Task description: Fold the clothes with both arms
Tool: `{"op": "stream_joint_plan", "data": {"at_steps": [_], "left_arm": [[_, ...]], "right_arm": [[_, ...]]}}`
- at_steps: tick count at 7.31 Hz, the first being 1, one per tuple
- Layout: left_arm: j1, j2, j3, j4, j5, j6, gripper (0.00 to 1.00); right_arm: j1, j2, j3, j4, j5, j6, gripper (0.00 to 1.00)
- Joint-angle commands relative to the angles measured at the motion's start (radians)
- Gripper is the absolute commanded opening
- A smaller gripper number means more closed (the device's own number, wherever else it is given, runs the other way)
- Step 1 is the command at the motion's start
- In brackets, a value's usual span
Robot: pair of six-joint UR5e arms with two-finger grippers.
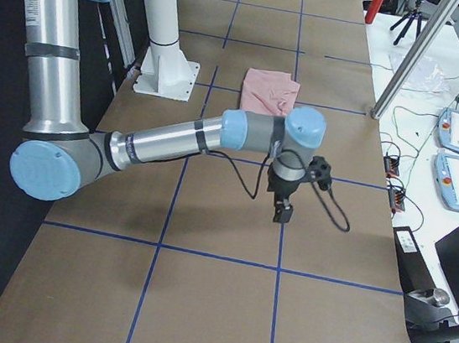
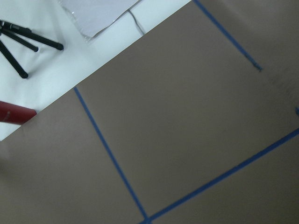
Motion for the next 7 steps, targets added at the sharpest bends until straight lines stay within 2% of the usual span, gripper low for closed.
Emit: {"op": "stream_joint_plan", "data": {"at_steps": [1, 2, 3, 5, 7], "left_arm": [[-0.043, 0.040, 0.164, -0.090, -0.044, 0.006, 1.00], [-0.041, 0.063, 0.199, -0.089, -0.152, -0.010, 1.00], [-0.044, 0.097, 0.183, -0.096, -0.188, -0.036, 1.00], [-0.040, 0.116, 0.186, -0.121, -0.190, -0.031, 1.00], [-0.037, 0.122, 0.200, -0.173, -0.184, -0.036, 1.00]], "right_arm": [[0.020, -0.065, -0.107, 0.060, 0.007, -0.015, 1.00], [0.020, -0.066, -0.146, 0.133, 0.004, -0.015, 1.00], [0.019, -0.059, -0.190, 0.193, 0.006, -0.015, 1.00], [0.017, -0.065, -0.218, 0.285, -0.014, -0.024, 1.00], [0.019, -0.062, -0.212, 0.296, -0.011, -0.016, 1.00]]}}
